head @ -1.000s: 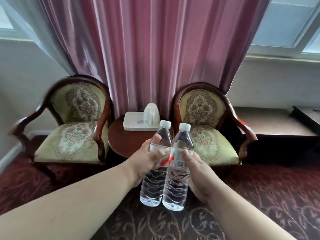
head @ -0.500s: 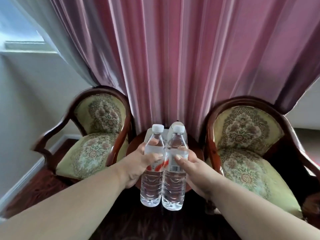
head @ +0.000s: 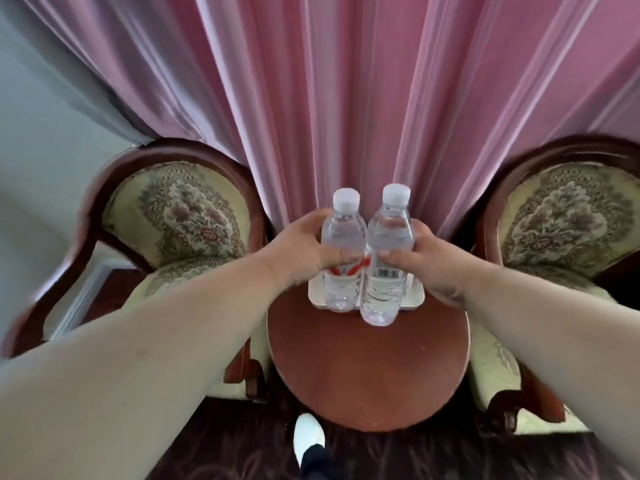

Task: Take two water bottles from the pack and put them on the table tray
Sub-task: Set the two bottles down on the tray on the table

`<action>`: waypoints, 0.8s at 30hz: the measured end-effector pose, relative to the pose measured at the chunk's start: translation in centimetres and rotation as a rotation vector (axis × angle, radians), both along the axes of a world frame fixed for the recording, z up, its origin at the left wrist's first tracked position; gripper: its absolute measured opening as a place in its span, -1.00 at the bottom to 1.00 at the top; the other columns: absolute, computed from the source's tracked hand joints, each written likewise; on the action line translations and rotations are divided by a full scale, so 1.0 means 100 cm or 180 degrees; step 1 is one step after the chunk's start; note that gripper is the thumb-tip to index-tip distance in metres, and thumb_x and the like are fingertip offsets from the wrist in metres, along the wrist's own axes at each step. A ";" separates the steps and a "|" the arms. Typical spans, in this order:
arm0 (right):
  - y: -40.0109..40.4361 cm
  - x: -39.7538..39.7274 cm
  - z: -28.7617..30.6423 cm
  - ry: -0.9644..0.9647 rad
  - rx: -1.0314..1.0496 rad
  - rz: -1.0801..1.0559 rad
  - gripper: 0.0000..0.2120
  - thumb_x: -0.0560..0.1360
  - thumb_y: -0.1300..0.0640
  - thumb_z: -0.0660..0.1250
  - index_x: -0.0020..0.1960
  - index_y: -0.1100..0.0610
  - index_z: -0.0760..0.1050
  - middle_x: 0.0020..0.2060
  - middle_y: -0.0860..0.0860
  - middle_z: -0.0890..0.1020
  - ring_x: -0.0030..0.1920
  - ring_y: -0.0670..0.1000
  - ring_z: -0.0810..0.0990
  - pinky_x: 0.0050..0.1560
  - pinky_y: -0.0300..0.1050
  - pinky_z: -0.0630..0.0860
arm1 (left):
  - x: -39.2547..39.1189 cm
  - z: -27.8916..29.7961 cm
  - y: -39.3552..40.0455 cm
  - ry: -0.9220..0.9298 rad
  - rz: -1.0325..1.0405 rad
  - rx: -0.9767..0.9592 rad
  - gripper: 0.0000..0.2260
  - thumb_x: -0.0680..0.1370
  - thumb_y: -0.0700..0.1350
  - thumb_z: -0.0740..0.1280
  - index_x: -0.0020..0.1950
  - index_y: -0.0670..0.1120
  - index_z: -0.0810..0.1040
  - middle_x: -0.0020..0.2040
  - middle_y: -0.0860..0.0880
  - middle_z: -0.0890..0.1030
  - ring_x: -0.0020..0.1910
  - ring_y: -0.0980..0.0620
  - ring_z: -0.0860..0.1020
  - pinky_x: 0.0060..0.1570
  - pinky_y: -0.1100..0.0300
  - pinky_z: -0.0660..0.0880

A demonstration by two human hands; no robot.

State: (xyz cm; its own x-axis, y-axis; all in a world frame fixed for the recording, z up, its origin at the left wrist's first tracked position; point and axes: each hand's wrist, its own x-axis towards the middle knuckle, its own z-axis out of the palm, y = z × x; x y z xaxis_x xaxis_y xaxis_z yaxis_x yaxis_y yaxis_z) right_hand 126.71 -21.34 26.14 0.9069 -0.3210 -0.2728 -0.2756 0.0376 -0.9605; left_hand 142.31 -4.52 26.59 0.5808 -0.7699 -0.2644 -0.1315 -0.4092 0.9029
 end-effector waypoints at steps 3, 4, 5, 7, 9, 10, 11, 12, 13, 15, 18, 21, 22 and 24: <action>-0.027 0.051 -0.028 0.0269 -0.0396 0.0067 -0.51 0.44 0.20 0.52 0.30 0.07 0.43 0.14 0.05 0.68 0.19 0.00 0.64 0.25 0.01 0.53 | 0.052 -0.039 -0.027 -0.0199 -0.0111 0.0193 -0.52 0.35 0.03 0.65 0.21 0.15 0.57 -0.04 0.22 0.74 -0.03 0.35 0.66 0.04 0.37 0.54; -0.035 0.068 -0.040 0.0329 -0.0619 0.0209 -0.52 0.43 0.18 0.53 0.30 0.10 0.47 0.13 0.07 0.70 0.19 0.03 0.64 0.28 0.05 0.51 | 0.067 -0.055 -0.035 -0.0270 -0.0126 0.0261 -0.52 0.35 0.05 0.65 0.20 0.15 0.57 -0.08 0.26 0.73 -0.07 0.41 0.64 -0.01 0.43 0.53; -0.043 0.084 -0.054 0.0406 -0.0876 0.0348 -0.56 0.42 0.14 0.54 0.27 0.07 0.53 0.10 0.05 0.72 0.17 0.03 0.65 0.29 0.09 0.51 | 0.082 -0.071 -0.043 -0.0353 -0.0134 0.0316 -0.54 0.35 0.07 0.64 0.17 0.16 0.56 -0.14 0.30 0.71 -0.13 0.49 0.60 -0.12 0.54 0.47; -0.057 0.115 -0.084 0.0580 -0.1421 0.0548 -0.63 0.38 0.04 0.55 0.15 -0.01 0.59 0.02 0.01 0.73 0.10 0.02 0.67 0.24 0.14 0.54 | 0.108 -0.107 -0.058 -0.0568 -0.0143 0.0427 -0.52 0.34 0.07 0.64 0.16 0.17 0.51 -0.18 0.30 0.64 -0.23 0.63 0.50 -0.27 0.65 0.37; -0.068 0.143 -0.119 0.0628 -0.1809 0.0713 -0.71 0.37 0.03 0.54 0.06 0.01 0.61 -0.04 0.04 0.72 0.03 0.05 0.68 0.16 0.14 0.57 | 0.130 -0.143 -0.071 -0.0673 -0.0159 0.0519 -0.46 0.34 0.05 0.62 0.24 0.18 0.48 -0.10 0.31 0.59 -0.22 0.60 0.49 -0.26 0.60 0.37; -0.074 0.157 -0.137 0.0623 -0.1927 0.0748 -0.74 0.39 0.07 0.53 0.05 0.06 0.61 -0.06 0.06 0.71 0.00 0.03 0.68 0.12 0.09 0.59 | 0.140 -0.161 -0.077 -0.0695 -0.0140 0.0548 -0.44 0.35 0.06 0.62 0.27 0.19 0.47 -0.07 0.31 0.59 -0.19 0.55 0.50 -0.22 0.56 0.37; -0.080 0.168 -0.154 0.0634 -0.2031 0.0721 -0.75 0.41 0.11 0.51 0.04 0.13 0.59 -0.09 0.07 0.70 -0.06 -0.06 0.68 0.06 -0.04 0.60 | 0.149 -0.177 -0.083 -0.0690 -0.0124 0.0572 -0.44 0.35 0.07 0.61 0.28 0.20 0.46 -0.06 0.31 0.59 -0.16 0.52 0.51 -0.20 0.52 0.38; -0.085 0.178 -0.168 0.0635 -0.2144 0.0676 -0.75 0.42 0.14 0.49 0.04 0.21 0.57 -0.14 0.06 0.68 -0.18 -0.23 0.64 -0.08 -0.27 0.58 | 0.157 -0.192 -0.090 -0.0667 -0.0107 0.0584 -0.44 0.36 0.07 0.61 0.26 0.21 0.44 -0.05 0.31 0.59 -0.16 0.51 0.52 -0.20 0.53 0.39; -0.089 0.186 -0.178 0.0606 -0.2227 0.0672 -0.76 0.43 0.17 0.48 0.02 0.26 0.54 -0.21 0.04 0.63 -0.34 -0.31 0.56 -0.27 -0.47 0.47 | 0.164 -0.206 -0.096 -0.0650 -0.0089 0.0578 -0.46 0.36 0.06 0.60 0.25 0.20 0.44 -0.03 0.29 0.61 -0.14 0.51 0.54 -0.19 0.54 0.41; -0.096 0.201 -0.198 0.0569 -0.2267 0.0742 -0.79 0.44 0.23 0.46 -0.01 0.33 0.53 -0.29 0.04 0.54 -0.48 -0.28 0.45 -0.43 -0.51 0.35 | 0.176 -0.231 -0.104 -0.0629 -0.0010 0.0553 -0.44 0.36 0.02 0.60 0.31 0.14 0.48 0.04 0.24 0.64 -0.03 0.44 0.57 -0.06 0.47 0.46; -0.105 0.215 -0.221 0.0574 -0.2293 0.0864 -0.88 0.43 0.29 0.44 -0.05 0.28 0.56 -0.39 -0.07 0.50 -0.52 -0.33 0.48 -0.47 -0.51 0.34 | 0.188 -0.258 -0.111 -0.0591 0.0053 0.0563 -0.40 0.36 0.00 0.60 0.35 0.12 0.49 0.06 0.22 0.64 -0.04 0.42 0.57 -0.13 0.52 0.42; -0.111 0.225 -0.237 0.0500 -0.2112 0.1028 -0.91 0.40 0.34 0.42 -0.14 0.22 0.53 -0.36 -0.06 0.50 -0.42 -0.22 0.47 -0.36 -0.44 0.36 | 0.194 -0.272 -0.116 -0.0636 0.0070 0.0646 -0.33 0.36 0.00 0.62 0.42 0.10 0.46 0.04 0.24 0.61 -0.04 0.35 0.55 -0.16 0.50 0.37; -0.112 0.229 -0.241 0.0495 -0.2055 0.1051 -0.90 0.39 0.35 0.41 -0.17 0.20 0.52 -0.35 -0.07 0.51 -0.39 -0.22 0.46 -0.32 -0.43 0.38 | 0.196 -0.274 -0.116 -0.0655 0.0089 0.0667 -0.34 0.36 0.00 0.62 0.41 0.10 0.46 0.03 0.25 0.60 -0.04 0.36 0.54 -0.16 0.49 0.37; -0.113 0.235 -0.247 0.0502 -0.2014 0.1004 -0.83 0.39 0.35 0.41 -0.20 0.11 0.51 -0.36 -0.13 0.50 -0.40 -0.28 0.47 -0.33 -0.50 0.36 | 0.202 -0.278 -0.116 -0.0597 0.0125 0.0681 -0.38 0.37 -0.01 0.61 0.38 0.09 0.47 0.03 0.21 0.63 -0.01 0.31 0.57 -0.07 0.40 0.46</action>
State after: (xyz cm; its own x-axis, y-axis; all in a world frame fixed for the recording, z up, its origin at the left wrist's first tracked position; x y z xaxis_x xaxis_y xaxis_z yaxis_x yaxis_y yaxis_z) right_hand 150.23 -32.67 1.46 0.9477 -0.1901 -0.2565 -0.3185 -0.6167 -0.7199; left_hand 162.47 -16.12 -1.25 0.6631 -0.6842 -0.3035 -0.2685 -0.5959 0.7568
